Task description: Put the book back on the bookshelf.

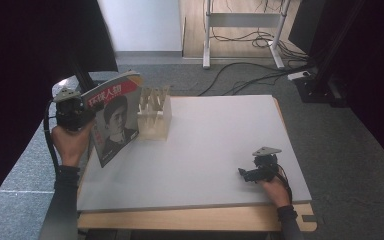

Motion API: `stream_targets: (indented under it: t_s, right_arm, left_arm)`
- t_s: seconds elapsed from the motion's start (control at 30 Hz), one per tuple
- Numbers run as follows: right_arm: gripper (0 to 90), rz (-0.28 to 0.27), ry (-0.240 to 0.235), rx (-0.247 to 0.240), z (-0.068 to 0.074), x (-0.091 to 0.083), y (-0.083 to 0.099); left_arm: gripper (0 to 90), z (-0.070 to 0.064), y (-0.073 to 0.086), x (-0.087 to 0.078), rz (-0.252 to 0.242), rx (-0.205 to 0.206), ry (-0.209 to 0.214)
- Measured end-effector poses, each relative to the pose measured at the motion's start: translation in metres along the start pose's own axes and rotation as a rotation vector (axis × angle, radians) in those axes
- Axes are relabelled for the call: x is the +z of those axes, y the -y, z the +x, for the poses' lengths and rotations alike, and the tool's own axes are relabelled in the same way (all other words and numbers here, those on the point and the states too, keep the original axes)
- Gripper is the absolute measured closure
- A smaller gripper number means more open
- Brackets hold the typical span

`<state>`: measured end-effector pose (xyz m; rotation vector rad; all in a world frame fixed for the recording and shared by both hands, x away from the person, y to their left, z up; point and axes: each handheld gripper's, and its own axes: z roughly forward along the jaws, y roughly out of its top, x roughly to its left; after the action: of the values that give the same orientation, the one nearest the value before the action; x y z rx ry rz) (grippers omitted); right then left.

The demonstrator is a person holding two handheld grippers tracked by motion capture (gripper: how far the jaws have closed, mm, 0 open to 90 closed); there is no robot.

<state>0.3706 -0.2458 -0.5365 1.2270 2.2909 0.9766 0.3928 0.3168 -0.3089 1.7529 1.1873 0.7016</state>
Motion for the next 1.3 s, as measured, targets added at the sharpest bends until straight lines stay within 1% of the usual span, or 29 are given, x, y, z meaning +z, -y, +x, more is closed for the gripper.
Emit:
stream_targets:
  t_s: [0.17,0.33,0.47,0.57,0.6,0.67,0.7,0.73,0.77,0.8,0.87,0.9,0.93,0.97,1.0,1.03,1.07,1.1,1.17,1.23,1.3]
  right_arm:
    - [0.0,0.002,-0.001,-0.001,0.000,0.000,0.000]
    - [0.0,0.002,-0.002,0.002,0.000,0.000,0.000]
    - [0.0,0.001,-0.002,0.000,0.000,0.000,0.000]
    - [0.0,0.000,-0.002,0.000,0.000,0.000,0.000]
    - [0.0,0.000,-0.003,0.000,0.000,0.000,0.000]
    - [0.0,0.000,-0.003,0.000,0.000,0.000,0.000]
    - [0.0,0.000,-0.003,0.000,0.000,0.000,0.000]
    - [0.0,0.000,-0.003,0.000,0.000,0.000,0.000]
    - [0.0,0.000,-0.003,0.000,0.000,0.000,0.000]
    - [0.0,-0.001,-0.001,0.000,0.000,0.000,0.000]
    - [0.0,0.000,-0.001,0.001,0.000,0.000,0.000]
    - [0.0,0.000,-0.001,0.001,0.000,0.000,0.000]
    - [0.0,0.000,-0.001,0.001,0.000,0.000,0.000]
    - [0.0,0.000,-0.001,0.002,0.000,0.000,0.000]
    - [0.0,0.000,-0.001,0.002,0.000,0.000,0.000]
    - [0.0,0.000,-0.001,0.001,0.000,0.000,0.000]
    - [0.0,0.000,-0.001,0.002,0.000,0.000,0.000]
    - [0.0,0.000,-0.001,0.002,0.000,0.000,0.000]
    - [0.0,0.000,-0.001,0.002,0.000,0.000,0.000]
    - [0.0,0.000,-0.002,0.001,0.000,0.000,0.000]
    - [0.0,-0.001,-0.002,0.001,0.000,0.000,0.000]
  left_arm:
    - [86.9,0.003,-0.001,0.017,-0.022,-0.024,-0.012]
    - [86.9,0.005,-0.001,0.034,-0.049,-0.039,-0.023]
    - [86.8,0.005,0.000,0.049,-0.069,-0.032,-0.033]
    - [86.7,0.005,0.001,0.055,-0.052,-0.021,-0.026]
    - [86.6,0.005,0.000,0.056,-0.036,-0.020,-0.009]
    - [86.5,0.005,-0.004,0.053,0.011,-0.006,-0.004]
    - [86.3,0.007,-0.007,0.052,0.053,-0.012,0.024]
    - [85.8,0.007,-0.010,0.051,0.095,-0.004,0.029]
    - [85.7,0.006,-0.013,0.050,0.141,0.014,0.025]
    - [85.5,0.006,-0.015,0.049,0.167,0.014,0.035]
    - [85.5,0.005,-0.017,0.047,0.210,0.021,0.036]
    - [85.3,0.006,-0.019,0.047,0.236,0.008,0.053]
    - [85.1,0.007,-0.020,0.047,0.255,0.008,0.052]
    - [85.7,0.007,-0.020,0.046,0.263,0.013,0.036]
    - [86.1,0.007,-0.021,0.045,0.257,0.009,0.037]
    - [86.6,0.007,-0.020,0.045,0.235,0.007,0.032]
    - [86.8,0.007,-0.020,0.044,0.202,0.002,0.028]
    - [87.0,0.008,-0.020,0.045,0.189,-0.009,0.030]
    - [87.1,0.009,-0.019,0.048,0.159,-0.019,0.012]
    - [87.1,0.010,-0.017,0.051,0.121,-0.041,0.003]
    - [87.0,0.010,-0.015,0.057,0.098,-0.052,0.002]
